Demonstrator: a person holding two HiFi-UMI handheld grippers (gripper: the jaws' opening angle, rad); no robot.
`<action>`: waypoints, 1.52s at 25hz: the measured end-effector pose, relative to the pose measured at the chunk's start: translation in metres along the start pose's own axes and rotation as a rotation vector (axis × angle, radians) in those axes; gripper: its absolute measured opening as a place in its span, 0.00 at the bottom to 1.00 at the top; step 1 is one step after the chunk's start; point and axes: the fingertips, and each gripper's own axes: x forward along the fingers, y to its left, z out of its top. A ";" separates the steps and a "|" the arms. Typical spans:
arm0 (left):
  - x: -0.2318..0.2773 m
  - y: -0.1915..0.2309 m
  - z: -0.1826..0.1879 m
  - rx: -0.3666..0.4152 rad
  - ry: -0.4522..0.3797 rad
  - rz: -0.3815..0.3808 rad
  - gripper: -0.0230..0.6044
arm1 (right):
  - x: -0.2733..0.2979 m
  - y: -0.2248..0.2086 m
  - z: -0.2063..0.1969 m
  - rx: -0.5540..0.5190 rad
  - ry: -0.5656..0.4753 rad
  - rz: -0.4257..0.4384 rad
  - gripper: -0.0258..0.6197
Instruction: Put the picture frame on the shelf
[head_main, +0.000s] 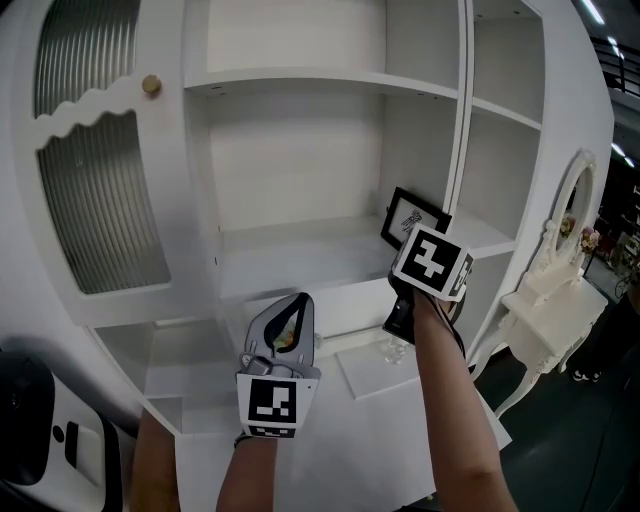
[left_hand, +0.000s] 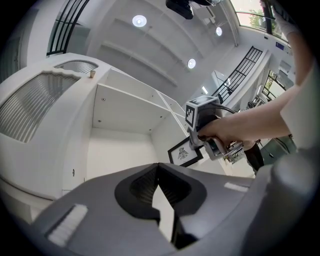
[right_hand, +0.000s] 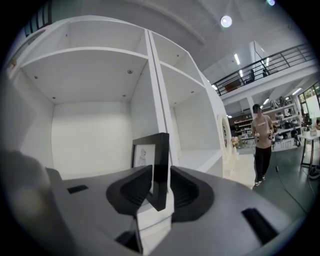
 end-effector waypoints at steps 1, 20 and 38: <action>0.000 0.000 0.000 -0.001 0.000 -0.001 0.05 | -0.001 0.002 0.001 -0.009 -0.009 0.011 0.19; -0.008 -0.022 0.015 -0.005 -0.003 0.000 0.05 | -0.038 -0.007 -0.017 -0.021 -0.038 0.211 0.39; -0.017 -0.042 0.037 0.001 -0.022 0.046 0.05 | -0.085 -0.056 -0.029 -0.074 -0.182 0.385 0.09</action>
